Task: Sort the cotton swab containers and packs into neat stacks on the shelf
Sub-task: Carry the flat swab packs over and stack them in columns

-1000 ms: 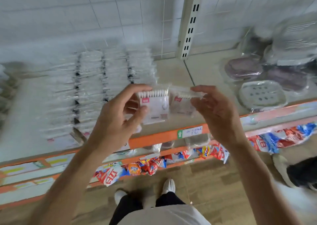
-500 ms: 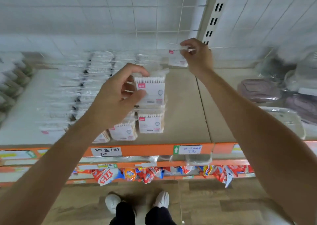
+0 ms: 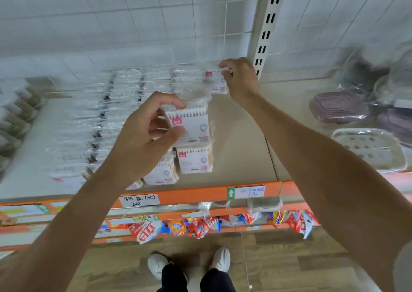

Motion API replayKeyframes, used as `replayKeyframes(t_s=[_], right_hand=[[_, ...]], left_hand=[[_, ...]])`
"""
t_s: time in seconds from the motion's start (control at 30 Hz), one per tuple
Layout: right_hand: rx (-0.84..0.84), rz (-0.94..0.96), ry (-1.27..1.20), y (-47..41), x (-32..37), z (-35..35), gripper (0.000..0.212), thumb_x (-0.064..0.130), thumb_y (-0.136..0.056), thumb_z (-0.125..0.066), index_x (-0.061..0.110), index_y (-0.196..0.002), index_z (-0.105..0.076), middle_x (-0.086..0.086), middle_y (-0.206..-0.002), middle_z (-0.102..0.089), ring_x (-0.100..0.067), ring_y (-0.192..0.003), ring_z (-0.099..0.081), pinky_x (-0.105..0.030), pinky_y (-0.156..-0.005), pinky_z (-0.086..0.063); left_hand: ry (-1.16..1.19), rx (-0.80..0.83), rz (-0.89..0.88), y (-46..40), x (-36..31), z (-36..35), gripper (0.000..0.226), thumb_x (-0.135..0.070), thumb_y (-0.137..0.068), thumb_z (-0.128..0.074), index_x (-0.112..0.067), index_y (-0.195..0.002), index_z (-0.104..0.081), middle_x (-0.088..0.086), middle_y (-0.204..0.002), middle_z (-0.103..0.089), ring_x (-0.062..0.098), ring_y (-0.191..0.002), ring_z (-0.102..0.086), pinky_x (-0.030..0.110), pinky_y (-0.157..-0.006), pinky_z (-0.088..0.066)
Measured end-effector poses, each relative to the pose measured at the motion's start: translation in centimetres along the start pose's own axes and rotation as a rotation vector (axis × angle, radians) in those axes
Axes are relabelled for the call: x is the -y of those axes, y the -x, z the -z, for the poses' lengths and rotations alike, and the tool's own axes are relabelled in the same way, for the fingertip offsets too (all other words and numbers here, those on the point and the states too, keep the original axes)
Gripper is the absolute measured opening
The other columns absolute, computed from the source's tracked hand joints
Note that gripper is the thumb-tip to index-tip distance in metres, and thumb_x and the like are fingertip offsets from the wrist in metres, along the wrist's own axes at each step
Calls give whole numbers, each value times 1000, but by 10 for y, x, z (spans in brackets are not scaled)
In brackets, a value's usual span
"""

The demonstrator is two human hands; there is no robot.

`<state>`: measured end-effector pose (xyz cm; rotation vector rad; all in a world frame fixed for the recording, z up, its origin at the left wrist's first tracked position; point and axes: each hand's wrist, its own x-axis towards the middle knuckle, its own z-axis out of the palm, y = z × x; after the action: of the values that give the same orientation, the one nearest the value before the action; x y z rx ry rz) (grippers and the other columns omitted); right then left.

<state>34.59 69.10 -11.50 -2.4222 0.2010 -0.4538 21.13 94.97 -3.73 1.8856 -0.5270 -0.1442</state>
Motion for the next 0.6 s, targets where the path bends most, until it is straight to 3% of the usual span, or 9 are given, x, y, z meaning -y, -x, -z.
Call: replayKeyframes(t_s=[0.07, 0.2, 0.33, 0.4, 0.5, 0.6], right_hand=[[-3, 14, 36, -3, 1, 0, 26, 14, -100, -58, 17, -124, -68, -8, -128, -57, -18, -96, -67, -19, -82, -47], [-14, 33, 62, -1, 1, 1, 27, 16, -99, -61, 18, -126, -65, -8, -125, -59, -16, -88, -66, -23, -81, -47], [-30, 76, 146, 22, 21, 23, 41, 14, -95, -63, 16, -134, -51, -8, -134, -54, -18, -101, -59, -29, -80, -44], [-11, 214, 81, 53, 41, 50, 44, 10, -95, -61, 14, -136, -49, -4, -143, -48, -13, -105, -55, -26, -85, -43], [90, 416, -152, 107, 69, 91, 34, 15, -101, -56, 13, -134, -54, 0, -135, -60, -8, -119, -62, -23, -99, -50], [136, 434, -148, 128, 78, 105, 37, 24, -98, -63, 14, -134, -58, -1, -125, -68, -6, -107, -68, -18, -93, -54]], left_hand=[[2, 3, 4, 1, -1, 0, 33, 0, -90, -69, -24, -111, -59, -11, -85, -68, 13, -83, -67, 24, -79, -57], [0, -6, -6, 0, -1, 1, 35, 0, -90, -69, -27, -110, -59, -2, -90, -68, 19, -86, -67, 29, -81, -58], [-55, 18, -21, -1, -1, 0, 36, 0, -91, -68, -28, -110, -56, -1, -101, -67, 21, -92, -68, 26, -79, -57], [-97, 10, -45, -3, -2, 3, 34, -1, -91, -68, -26, -110, -56, -8, -109, -64, 20, -95, -67, 23, -78, -56], [-121, -16, -80, -11, -4, 6, 31, -2, -90, -69, -22, -110, -56, -14, -114, -60, 18, -99, -66, 23, -76, -55], [-148, -7, -145, -26, -9, 1, 31, -5, -89, -71, -21, -111, -55, -6, -119, -59, 21, -106, -65, 30, -76, -59]])
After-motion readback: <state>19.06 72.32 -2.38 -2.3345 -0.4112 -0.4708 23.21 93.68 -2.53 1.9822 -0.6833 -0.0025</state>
